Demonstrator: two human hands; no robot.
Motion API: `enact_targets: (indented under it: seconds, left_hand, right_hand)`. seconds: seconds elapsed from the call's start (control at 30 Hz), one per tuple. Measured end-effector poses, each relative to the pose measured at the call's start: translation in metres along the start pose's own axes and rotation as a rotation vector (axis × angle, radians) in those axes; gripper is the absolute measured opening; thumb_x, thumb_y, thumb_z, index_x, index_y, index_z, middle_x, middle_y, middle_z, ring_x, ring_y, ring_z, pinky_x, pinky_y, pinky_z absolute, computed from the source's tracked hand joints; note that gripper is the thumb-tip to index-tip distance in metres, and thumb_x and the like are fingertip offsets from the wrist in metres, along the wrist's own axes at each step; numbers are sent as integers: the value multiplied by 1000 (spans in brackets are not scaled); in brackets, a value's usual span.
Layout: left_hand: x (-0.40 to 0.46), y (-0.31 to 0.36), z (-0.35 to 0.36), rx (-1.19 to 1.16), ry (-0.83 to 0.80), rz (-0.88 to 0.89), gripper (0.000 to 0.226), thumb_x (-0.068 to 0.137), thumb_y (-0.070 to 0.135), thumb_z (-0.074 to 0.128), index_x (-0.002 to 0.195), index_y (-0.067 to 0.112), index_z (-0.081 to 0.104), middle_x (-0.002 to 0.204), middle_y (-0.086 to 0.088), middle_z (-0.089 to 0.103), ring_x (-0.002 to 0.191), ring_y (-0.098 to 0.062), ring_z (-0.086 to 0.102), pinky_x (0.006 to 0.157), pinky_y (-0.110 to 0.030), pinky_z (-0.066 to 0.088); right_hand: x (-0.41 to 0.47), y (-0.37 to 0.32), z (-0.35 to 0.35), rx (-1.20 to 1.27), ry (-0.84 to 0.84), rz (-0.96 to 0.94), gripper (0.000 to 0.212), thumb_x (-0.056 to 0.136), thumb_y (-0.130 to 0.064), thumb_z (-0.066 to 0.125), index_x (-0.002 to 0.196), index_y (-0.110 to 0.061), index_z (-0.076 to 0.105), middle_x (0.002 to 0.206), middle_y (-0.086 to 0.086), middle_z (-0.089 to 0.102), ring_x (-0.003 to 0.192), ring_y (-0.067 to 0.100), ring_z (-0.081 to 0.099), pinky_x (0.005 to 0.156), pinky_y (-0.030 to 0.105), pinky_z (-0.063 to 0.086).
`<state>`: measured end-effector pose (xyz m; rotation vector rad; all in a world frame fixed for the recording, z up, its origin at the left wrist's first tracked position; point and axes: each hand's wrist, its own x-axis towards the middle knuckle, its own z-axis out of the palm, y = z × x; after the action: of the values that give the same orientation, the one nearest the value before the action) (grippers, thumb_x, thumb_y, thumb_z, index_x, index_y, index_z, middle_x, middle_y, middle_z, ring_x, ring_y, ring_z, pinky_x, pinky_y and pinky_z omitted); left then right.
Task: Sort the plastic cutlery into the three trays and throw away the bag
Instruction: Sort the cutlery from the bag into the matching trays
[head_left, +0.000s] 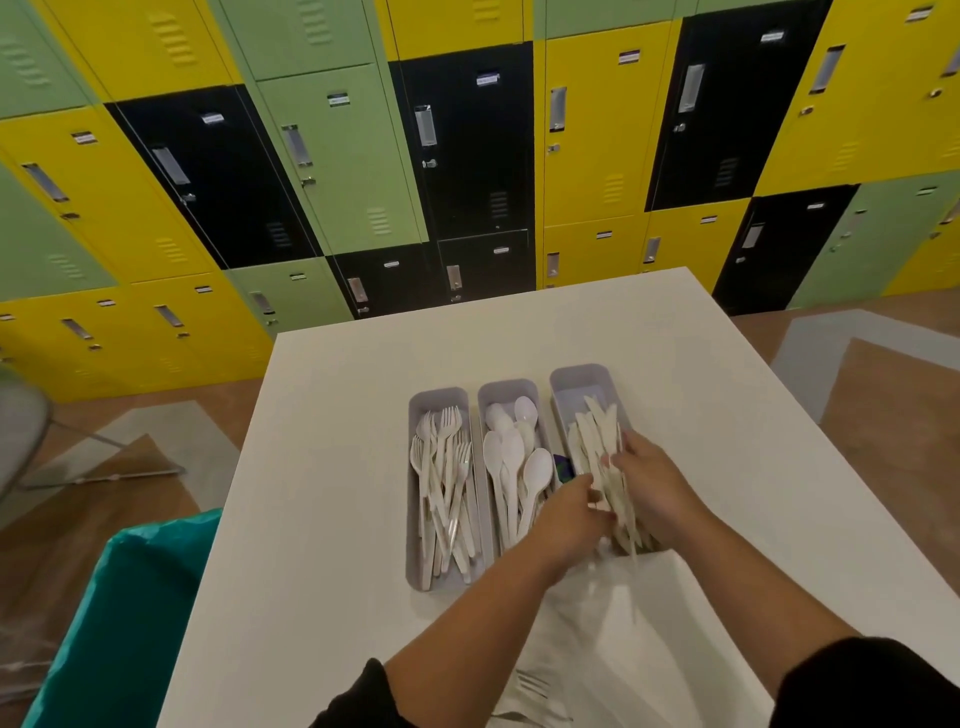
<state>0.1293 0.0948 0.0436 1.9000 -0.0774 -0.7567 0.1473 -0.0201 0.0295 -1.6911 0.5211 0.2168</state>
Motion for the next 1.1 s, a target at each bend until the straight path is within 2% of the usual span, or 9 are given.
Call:
enact_targets:
  seconds: [0.1, 0.17, 0.23, 0.47, 0.63, 0.77, 0.93, 1.03, 1.1]
  left_hand:
    - [-1, -1, -4, 120, 89, 87, 50, 94, 7, 50, 142, 11, 36, 137, -5, 49, 117, -17, 50, 86, -17, 34]
    - [-3, -3, -8, 133, 118, 123, 49, 93, 8, 52, 140, 12, 38, 136, -5, 51, 109, -14, 51, 85, -16, 37]
    - [-10, -8, -15, 173, 143, 146, 43, 93, 9, 54, 135, 13, 45, 129, -4, 55, 103, -10, 51, 82, -15, 42]
    - [-55, -33, -46, 440, 213, 288, 2, 87, 12, 61, 87, 13, 59, 84, 2, 59, 76, -12, 54, 72, -23, 45]
    - [-91, -62, -54, 634, 17, 218, 16, 85, 29, 65, 82, 15, 61, 83, -3, 64, 76, -13, 57, 75, -31, 49]
    - [-116, -89, -57, 810, -159, 128, 31, 83, 26, 69, 107, 8, 61, 112, -10, 62, 102, -21, 59, 84, -28, 44]
    - [-136, -122, -49, 906, -237, 102, 88, 73, 22, 78, 144, 13, 27, 155, -5, 21, 139, -23, 30, 110, -30, 31]
    - [-142, -133, -47, 949, -235, 68, 111, 71, 22, 80, 151, 21, 3, 160, -4, -10, 148, -22, 1, 117, -45, 24]
    - [-145, -139, -46, 962, -227, 27, 119, 71, 22, 80, 150, 23, -8, 159, -3, -18, 148, -23, -4, 116, -50, 25]
  right_hand:
    - [0, -11, -5, -28, -27, -53, 50, 95, -10, 34, 144, -23, 34, 137, -1, 49, 122, 20, 49, 104, 37, 39]
    - [-2, -10, -6, -22, -30, -45, 52, 97, -12, 35, 148, -21, 24, 146, -2, 37, 133, 18, 38, 108, 33, 30]
    - [-10, -4, -3, -39, -44, -59, 51, 97, -14, 38, 146, -21, 29, 150, -3, 34, 138, 18, 34, 111, 32, 28]
    - [-67, 11, 24, -154, -182, -145, 22, 88, -3, 56, 100, -19, 64, 104, 2, 66, 95, 14, 63, 82, 25, 51]
    - [-113, 25, 45, -348, -361, -175, 22, 82, 2, 57, 89, -17, 64, 90, 4, 70, 82, 16, 67, 71, 22, 55]
    - [-142, 51, 60, -664, -495, -175, 21, 82, -10, 62, 101, -17, 65, 95, 0, 68, 83, 10, 63, 74, 15, 49]
    - [-156, 88, 72, -1031, -501, -288, 46, 79, -20, 64, 123, -15, 52, 119, 3, 50, 109, 19, 54, 89, 22, 41]
    - [-161, 99, 78, -1088, -455, -357, 74, 75, -21, 70, 139, -18, 34, 133, 2, 35, 118, 21, 44, 96, 26, 42]
    - [-165, 103, 79, -1159, -435, -374, 84, 73, -21, 74, 142, -17, 26, 135, 4, 29, 120, 22, 39, 95, 29, 44]
